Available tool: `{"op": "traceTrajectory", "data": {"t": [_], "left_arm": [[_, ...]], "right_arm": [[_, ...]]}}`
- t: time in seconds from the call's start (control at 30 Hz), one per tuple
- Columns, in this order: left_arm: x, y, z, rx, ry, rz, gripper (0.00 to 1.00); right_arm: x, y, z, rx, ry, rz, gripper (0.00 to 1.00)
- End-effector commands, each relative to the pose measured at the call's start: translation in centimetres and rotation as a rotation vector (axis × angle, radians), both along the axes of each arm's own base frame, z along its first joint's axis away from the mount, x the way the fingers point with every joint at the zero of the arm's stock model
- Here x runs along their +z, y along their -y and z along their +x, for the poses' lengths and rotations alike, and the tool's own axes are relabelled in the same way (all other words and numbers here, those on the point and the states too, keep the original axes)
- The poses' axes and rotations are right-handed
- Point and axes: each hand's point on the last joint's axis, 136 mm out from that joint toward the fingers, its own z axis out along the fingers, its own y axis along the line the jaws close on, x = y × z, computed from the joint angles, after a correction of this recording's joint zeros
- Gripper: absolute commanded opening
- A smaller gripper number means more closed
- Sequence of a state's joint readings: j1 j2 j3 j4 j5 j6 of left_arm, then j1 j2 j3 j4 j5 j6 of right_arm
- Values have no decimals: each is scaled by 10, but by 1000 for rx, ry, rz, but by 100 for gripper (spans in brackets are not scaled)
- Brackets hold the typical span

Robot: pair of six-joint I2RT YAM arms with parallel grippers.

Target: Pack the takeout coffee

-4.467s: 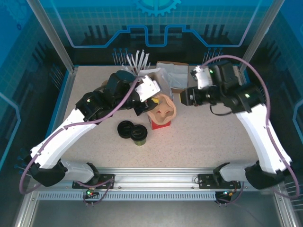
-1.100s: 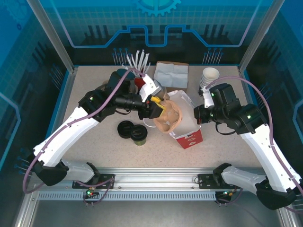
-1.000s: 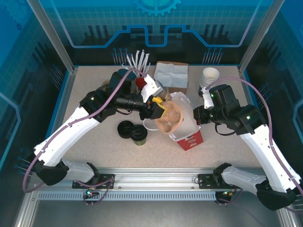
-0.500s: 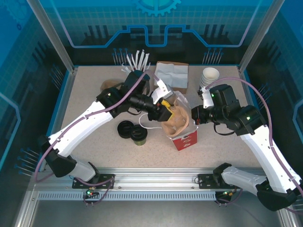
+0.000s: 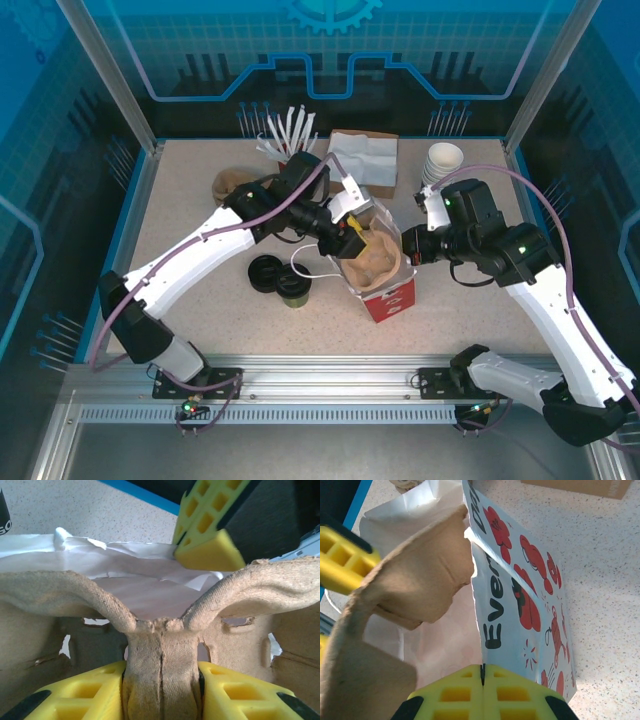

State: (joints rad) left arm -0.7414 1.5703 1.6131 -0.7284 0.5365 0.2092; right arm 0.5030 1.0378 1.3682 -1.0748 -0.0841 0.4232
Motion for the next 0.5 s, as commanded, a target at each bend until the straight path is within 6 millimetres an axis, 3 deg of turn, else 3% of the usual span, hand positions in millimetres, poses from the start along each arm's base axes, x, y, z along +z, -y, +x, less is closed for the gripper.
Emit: {"op": "traceTrajectory", "data": {"t": [0.0,0.47], "left_arm": [[-17,-2,5,6,-2,44,37],[-36,3,10,-4,-25,69,36]], "right_arm": [[3,-7,-1,24,4,39,0],[-2,-11,-3,36,-26,52,0]]}}
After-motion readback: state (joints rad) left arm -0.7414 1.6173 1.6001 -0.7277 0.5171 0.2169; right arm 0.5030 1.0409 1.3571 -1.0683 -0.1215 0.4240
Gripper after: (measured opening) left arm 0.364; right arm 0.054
